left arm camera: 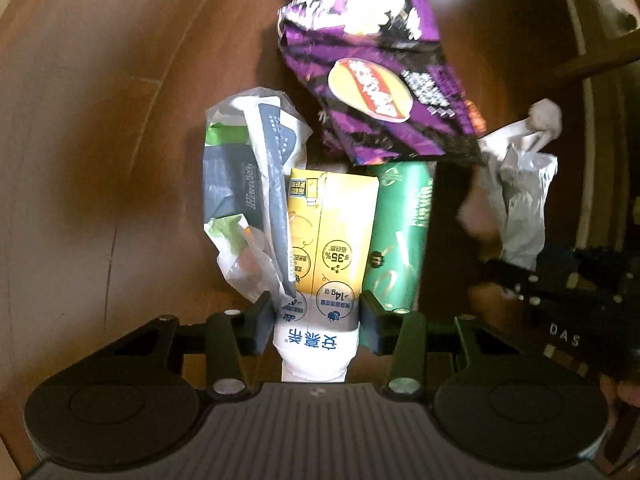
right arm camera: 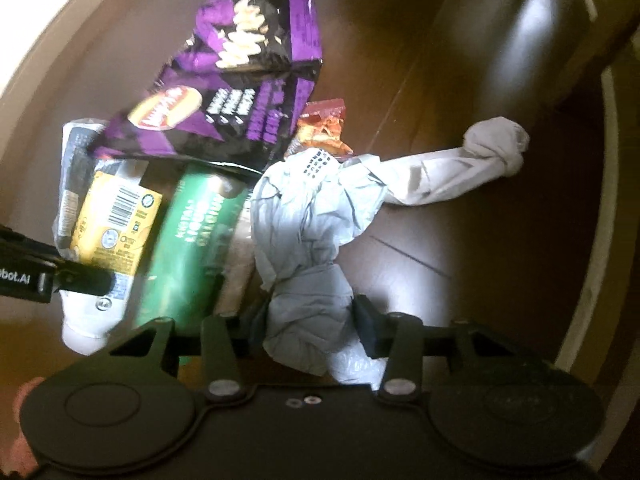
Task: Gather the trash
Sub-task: 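Close left tool on the clear plastic packet while right tool holds grey bag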
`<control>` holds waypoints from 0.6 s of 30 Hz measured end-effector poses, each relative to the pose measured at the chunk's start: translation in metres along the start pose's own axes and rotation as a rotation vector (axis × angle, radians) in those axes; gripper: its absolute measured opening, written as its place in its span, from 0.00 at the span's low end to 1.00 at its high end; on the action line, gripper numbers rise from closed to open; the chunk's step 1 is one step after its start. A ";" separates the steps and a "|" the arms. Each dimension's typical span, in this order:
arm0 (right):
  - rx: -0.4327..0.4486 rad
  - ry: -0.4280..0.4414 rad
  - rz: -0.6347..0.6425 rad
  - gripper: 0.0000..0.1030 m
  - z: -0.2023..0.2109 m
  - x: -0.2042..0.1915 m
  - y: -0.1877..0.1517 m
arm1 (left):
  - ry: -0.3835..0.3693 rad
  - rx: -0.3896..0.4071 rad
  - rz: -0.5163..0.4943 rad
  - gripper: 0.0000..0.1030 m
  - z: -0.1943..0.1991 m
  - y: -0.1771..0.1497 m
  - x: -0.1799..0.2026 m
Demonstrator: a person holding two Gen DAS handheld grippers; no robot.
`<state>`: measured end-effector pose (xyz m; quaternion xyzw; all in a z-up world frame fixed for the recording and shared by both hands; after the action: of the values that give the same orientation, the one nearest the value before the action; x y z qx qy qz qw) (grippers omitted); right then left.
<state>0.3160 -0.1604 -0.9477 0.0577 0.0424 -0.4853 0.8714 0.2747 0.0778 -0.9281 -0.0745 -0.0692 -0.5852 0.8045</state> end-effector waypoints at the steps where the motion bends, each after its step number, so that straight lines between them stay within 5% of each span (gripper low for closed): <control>1: 0.002 0.011 -0.011 0.43 0.006 -0.001 -0.002 | 0.001 0.006 -0.010 0.43 0.003 0.001 0.001; 12: -0.028 -0.019 -0.046 0.43 -0.014 0.003 -0.019 | 0.007 -0.012 -0.024 0.44 -0.033 -0.003 -0.022; 18: -0.046 -0.014 -0.060 0.44 -0.023 0.006 -0.022 | -0.074 0.002 -0.010 0.68 -0.006 -0.009 -0.029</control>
<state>0.3004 -0.1737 -0.9730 0.0328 0.0493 -0.5103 0.8580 0.2576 0.1009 -0.9395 -0.0950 -0.0997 -0.5861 0.7985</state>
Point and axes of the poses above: each gripper's, at about its wrist camera, not at the fingertips, and z roughly against the way its jaws point, x to its right, y to its top, the point moved 8 cm from there along -z, roughly the way its jaws point, and after that the axes turned 12 degrees about -z, right-handed, at the moved point
